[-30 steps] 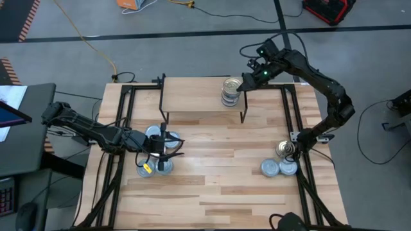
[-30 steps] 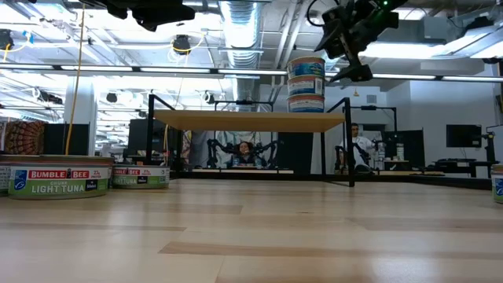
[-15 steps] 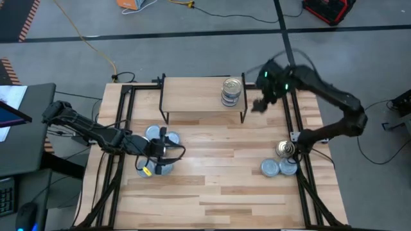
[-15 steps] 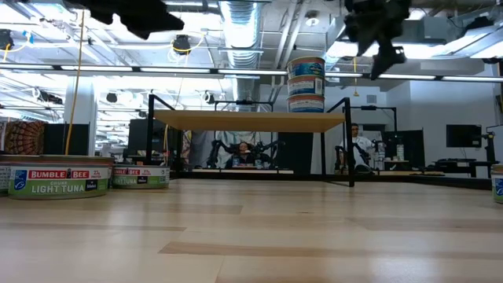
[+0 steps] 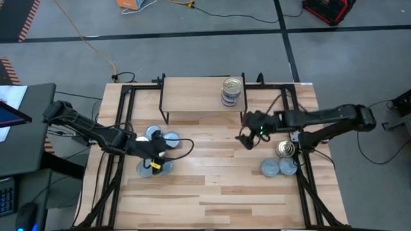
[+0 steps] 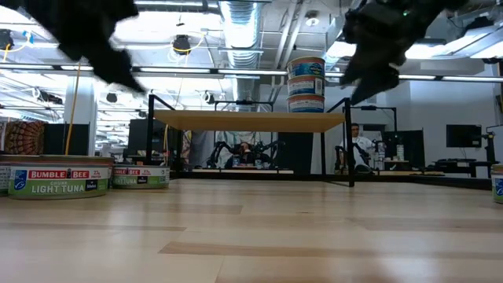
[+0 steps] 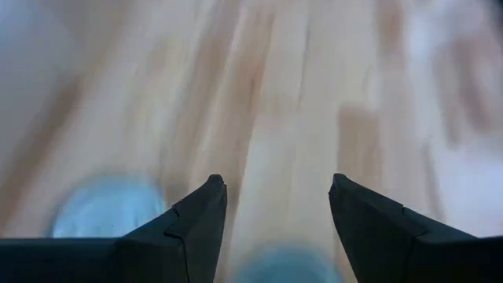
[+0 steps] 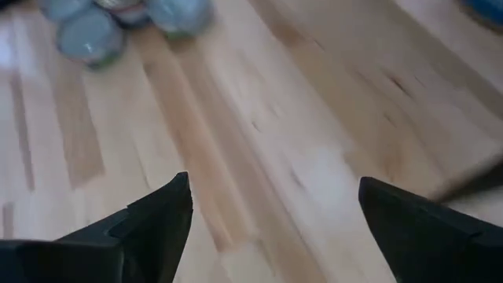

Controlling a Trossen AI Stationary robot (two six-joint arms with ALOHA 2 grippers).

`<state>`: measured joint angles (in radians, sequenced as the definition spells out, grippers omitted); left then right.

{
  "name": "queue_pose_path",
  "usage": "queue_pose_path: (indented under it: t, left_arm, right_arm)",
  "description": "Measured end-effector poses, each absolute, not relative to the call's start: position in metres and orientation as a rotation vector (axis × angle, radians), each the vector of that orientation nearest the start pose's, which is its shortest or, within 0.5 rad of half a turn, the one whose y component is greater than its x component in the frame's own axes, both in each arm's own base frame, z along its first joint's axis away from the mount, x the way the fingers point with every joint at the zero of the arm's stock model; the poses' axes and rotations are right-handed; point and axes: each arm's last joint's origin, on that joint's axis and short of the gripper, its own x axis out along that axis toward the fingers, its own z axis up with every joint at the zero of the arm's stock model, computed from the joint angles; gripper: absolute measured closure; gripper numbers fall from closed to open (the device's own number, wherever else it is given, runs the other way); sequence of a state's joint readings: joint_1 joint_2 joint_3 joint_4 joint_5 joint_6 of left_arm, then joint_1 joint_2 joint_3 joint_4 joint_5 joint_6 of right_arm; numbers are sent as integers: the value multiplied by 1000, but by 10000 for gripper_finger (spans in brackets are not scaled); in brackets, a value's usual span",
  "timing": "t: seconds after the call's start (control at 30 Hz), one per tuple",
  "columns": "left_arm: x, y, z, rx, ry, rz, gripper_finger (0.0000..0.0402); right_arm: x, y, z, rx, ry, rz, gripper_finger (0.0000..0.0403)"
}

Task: Stack canned seafood by type on shelf
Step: Move the green tuna can to the center of the table

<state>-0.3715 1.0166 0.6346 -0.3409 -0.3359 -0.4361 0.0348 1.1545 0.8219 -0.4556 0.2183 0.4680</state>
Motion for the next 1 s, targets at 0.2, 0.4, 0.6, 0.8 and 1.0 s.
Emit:
queue_pose_path:
  t: [0.2,0.4,0.6,0.8,1.0]
  left_arm:
    - [183,-71,218,-245,813,109,187]
    - [191,-80,205,-218,862,91,187]
    - [208,-83,180,-198,955,112,187]
    - [236,-87,157,-111,934,84,187]
    - [274,-93,152,26,960,45,187]
  right_arm:
    - [252,27,230,249,584,-268,21]
    - [266,25,224,178,541,-249,21]
    - [264,12,228,166,526,-289,21]
    - [262,11,232,171,509,-290,21]
    - [262,11,232,171,512,-291,21]
